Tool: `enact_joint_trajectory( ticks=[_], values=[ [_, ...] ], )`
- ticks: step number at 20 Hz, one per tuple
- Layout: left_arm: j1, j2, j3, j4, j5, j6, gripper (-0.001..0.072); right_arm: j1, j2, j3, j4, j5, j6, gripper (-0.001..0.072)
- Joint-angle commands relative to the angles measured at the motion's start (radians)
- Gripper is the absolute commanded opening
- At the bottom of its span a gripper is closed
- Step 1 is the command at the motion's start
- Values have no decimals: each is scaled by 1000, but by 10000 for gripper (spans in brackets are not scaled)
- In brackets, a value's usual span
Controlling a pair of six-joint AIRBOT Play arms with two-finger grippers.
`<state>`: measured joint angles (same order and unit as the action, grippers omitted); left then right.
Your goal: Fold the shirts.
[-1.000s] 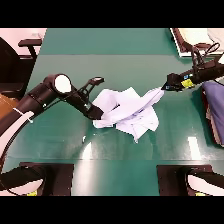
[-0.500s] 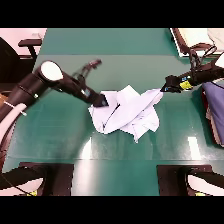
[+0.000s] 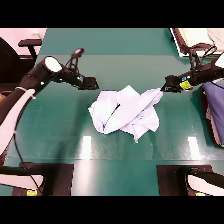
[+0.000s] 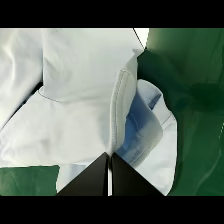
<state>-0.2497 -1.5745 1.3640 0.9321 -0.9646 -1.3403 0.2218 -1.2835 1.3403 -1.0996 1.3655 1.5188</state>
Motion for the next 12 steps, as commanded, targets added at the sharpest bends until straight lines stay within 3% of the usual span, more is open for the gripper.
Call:
enact_joint_trajectory(
  ticks=[1, 9, 11, 12],
  values=[
    [-6, -126, 3, -81, 32, 14, 456, 1, -1, 0, 0, -1, 1, 14],
    [-58, -178, 5, -82, 97, 24, 453, 2, -1, 0, 1, 1, 2, 14],
    [-48, -177, 35, -81, 96, 23, 122, 2, -1, 0, 0, 3, 2, 14],
    [-40, -176, 64, -79, 79, 28, 29, 1, 0, 0, 0, 3, 1, 14]
  ],
)
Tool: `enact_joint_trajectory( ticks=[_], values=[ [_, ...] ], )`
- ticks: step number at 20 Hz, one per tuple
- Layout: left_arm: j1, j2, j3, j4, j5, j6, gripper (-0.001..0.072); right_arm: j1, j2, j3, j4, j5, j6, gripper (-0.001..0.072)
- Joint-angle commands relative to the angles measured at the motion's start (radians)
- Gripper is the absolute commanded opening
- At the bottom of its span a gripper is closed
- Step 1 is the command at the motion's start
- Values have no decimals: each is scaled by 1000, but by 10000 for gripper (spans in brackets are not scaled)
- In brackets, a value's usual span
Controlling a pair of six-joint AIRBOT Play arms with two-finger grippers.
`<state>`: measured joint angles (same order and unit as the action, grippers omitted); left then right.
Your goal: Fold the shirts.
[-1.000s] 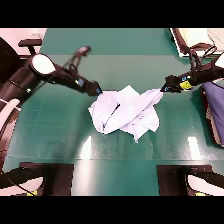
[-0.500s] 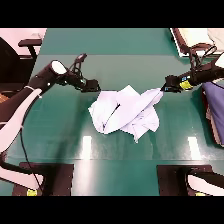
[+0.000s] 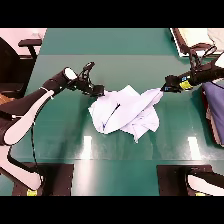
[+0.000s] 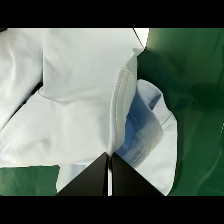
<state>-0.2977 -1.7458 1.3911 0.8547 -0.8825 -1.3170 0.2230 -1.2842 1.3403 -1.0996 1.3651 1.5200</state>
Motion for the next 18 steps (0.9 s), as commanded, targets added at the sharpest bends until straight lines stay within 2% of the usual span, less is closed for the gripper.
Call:
enact_joint_trajectory(
  ticks=[1, 6, 9, 12, 18],
  values=[
    [17, -5, 75, 1, -35, 8, 30, 0, 2, 0, 0, 3, 0, 14],
    [109, 58, 320, 40, -216, -15, 28, -32, 98, 0, -3, -82, -22, 14],
    [159, 216, 426, 132, -215, -19, 29, -111, 216, 71, -3, -114, -23, 14],
    [167, 411, 491, 237, -212, -19, 29, -186, 308, 242, -4, -114, -38, 14],
    [167, 775, 512, 265, -146, -22, 29, -304, 420, 533, -3, -84, -63, 14]
  ],
)
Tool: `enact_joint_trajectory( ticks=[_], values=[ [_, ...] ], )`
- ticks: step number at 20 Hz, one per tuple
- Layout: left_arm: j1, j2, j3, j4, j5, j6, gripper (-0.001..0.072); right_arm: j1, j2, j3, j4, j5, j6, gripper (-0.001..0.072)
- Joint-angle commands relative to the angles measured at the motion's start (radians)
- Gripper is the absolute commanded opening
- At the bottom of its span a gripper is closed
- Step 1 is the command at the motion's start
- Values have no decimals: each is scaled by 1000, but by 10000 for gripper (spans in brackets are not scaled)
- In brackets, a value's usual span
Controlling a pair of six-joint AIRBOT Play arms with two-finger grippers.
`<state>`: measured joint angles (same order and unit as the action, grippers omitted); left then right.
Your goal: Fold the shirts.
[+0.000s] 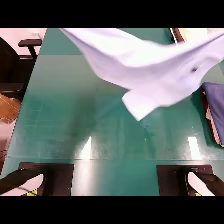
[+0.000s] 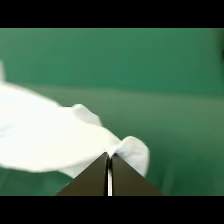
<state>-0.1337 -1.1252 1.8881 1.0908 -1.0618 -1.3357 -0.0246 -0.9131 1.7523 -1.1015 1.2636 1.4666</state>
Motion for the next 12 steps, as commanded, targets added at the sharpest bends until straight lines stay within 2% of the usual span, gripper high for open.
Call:
enact_joint_trajectory(
  ticks=[1, 6, 8, 12],
  values=[
    [3, 200, 15, 29, 38, -15, 29, -80, 55, 163, -2, 40, -10, 14],
    [3, 331, 15, 40, 50, -56, 29, -217, 0, 386, 2, 175, -10, 13],
    [3, 343, 15, 92, 33, -82, 29, -223, -30, 434, 4, 187, -9, 12],
    [3, 275, -31, 301, -179, -183, 29, -165, -106, 408, 9, 192, 37, 11]
  ],
)
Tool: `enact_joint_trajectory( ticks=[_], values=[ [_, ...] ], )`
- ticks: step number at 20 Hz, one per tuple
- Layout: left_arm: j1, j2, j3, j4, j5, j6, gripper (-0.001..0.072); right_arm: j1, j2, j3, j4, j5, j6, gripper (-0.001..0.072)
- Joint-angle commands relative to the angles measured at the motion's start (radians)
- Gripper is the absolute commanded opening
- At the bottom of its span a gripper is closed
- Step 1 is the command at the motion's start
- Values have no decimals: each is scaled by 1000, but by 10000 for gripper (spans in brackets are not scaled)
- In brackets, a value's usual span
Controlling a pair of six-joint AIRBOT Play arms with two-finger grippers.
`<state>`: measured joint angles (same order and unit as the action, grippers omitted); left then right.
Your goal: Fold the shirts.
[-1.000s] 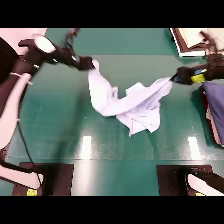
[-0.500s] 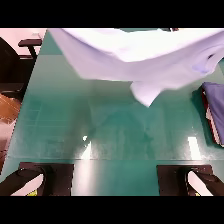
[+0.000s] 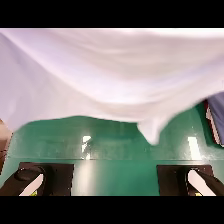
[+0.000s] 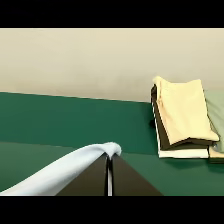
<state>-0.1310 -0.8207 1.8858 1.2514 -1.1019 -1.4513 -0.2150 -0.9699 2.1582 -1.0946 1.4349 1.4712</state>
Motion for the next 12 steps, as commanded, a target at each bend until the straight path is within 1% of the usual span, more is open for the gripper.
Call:
enact_joint_trajectory(
  ticks=[1, 3, 6, 8, 9, 12],
  values=[
    [1, -64, -73, 149, -184, -68, 30, 57, -72, -52, 1, 21, 51, 11],
    [1, -137, -198, 132, -206, -68, 30, 133, -138, -199, 0, 28, 60, 11],
    [1, -271, -435, 92, -147, -68, 31, 225, -313, -388, -2, 50, 59, 12],
    [1, -379, -567, 70, -40, -67, 31, 246, -449, -455, -7, 22, 56, 11],
    [1, -443, -595, 74, 33, -63, 31, 246, -518, -468, -6, -6, 52, 12],
    [1, -615, -556, 77, 230, -57, 30, 239, -657, -468, -5, -110, 45, 11]
  ],
)
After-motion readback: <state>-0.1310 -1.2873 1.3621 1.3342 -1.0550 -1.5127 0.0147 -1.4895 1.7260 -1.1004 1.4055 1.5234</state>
